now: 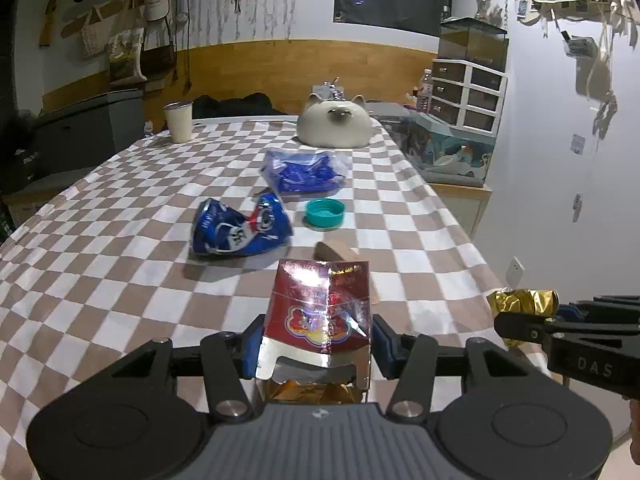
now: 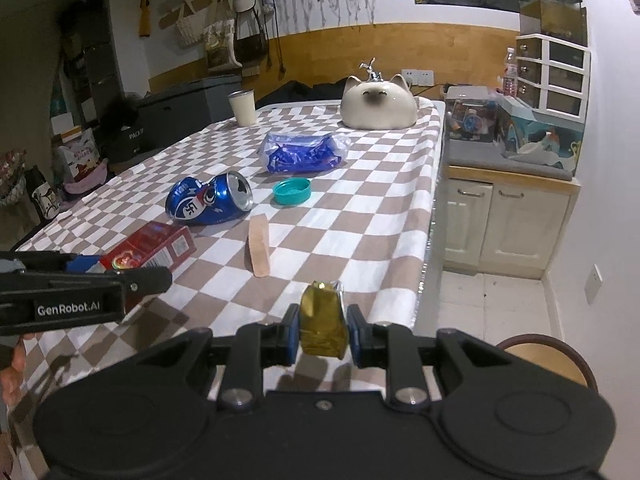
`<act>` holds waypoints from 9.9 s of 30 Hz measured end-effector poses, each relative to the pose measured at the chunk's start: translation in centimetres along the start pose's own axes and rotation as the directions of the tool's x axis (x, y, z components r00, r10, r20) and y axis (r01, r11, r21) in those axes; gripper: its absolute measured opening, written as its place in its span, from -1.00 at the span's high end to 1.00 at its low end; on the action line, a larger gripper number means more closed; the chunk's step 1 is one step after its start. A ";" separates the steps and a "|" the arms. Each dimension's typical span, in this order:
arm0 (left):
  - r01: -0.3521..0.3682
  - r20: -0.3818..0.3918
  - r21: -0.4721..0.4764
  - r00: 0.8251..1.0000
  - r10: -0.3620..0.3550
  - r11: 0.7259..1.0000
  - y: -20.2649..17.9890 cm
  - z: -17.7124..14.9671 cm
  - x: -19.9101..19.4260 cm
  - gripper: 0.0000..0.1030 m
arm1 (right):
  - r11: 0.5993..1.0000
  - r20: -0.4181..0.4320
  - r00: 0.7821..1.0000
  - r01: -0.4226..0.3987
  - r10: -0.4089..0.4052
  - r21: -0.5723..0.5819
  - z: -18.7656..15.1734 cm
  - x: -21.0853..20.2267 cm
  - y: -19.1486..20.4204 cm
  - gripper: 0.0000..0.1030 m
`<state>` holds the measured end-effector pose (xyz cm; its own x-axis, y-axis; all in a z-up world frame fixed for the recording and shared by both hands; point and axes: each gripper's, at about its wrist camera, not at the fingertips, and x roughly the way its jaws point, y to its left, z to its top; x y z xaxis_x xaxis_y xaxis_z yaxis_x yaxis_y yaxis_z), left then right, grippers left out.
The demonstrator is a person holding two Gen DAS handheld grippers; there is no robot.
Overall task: Collect trash
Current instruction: 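Carry the red box and gold wrapper over the wastebasket with both tools, then open both tools to drop the box and wrapper into the wastebasket, then raise both tools from the wastebasket back toward the table, then grasp blue Pepsi can with left tool while right tool grasps wooden stick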
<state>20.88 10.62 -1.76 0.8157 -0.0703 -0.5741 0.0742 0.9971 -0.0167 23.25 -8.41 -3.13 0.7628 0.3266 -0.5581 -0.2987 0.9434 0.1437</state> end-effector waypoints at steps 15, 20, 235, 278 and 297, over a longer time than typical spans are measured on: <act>0.080 0.035 0.022 0.996 -0.080 0.997 -6.4 -0.1 -1.8 -0.03 | 0.997 0.061 0.996 0.068 -0.070 0.036 -1.1 -4.8 -4.2 0.51; 0.113 0.030 0.025 0.993 -0.114 0.993 -8.7 -0.4 -1.7 -0.03 | 0.992 0.068 0.991 0.113 -0.116 0.052 -1.7 -6.5 -6.3 0.52; -0.012 0.054 0.016 0.998 0.012 1.000 0.9 6.2 1.0 -1.00 | 0.970 0.145 0.960 0.242 -0.239 0.001 3.6 -3.7 -5.1 -1.00; -0.095 -0.099 -0.137 0.992 0.082 0.986 8.9 9.9 16.1 -0.93 | 0.990 -0.048 0.991 -0.130 0.128 -0.056 6.6 12.9 4.0 -0.33; -0.072 -0.023 -0.118 0.997 0.069 0.990 8.2 7.9 12.7 -0.67 | 0.990 -0.117 0.986 -0.123 0.116 -0.061 6.1 14.2 5.0 0.71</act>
<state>36.39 17.72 -2.78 0.8053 -0.0004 -0.5928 -0.0527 0.9960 -0.0723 36.12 1.32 -5.34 0.6506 0.4246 -0.6296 -0.4253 0.8906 0.1611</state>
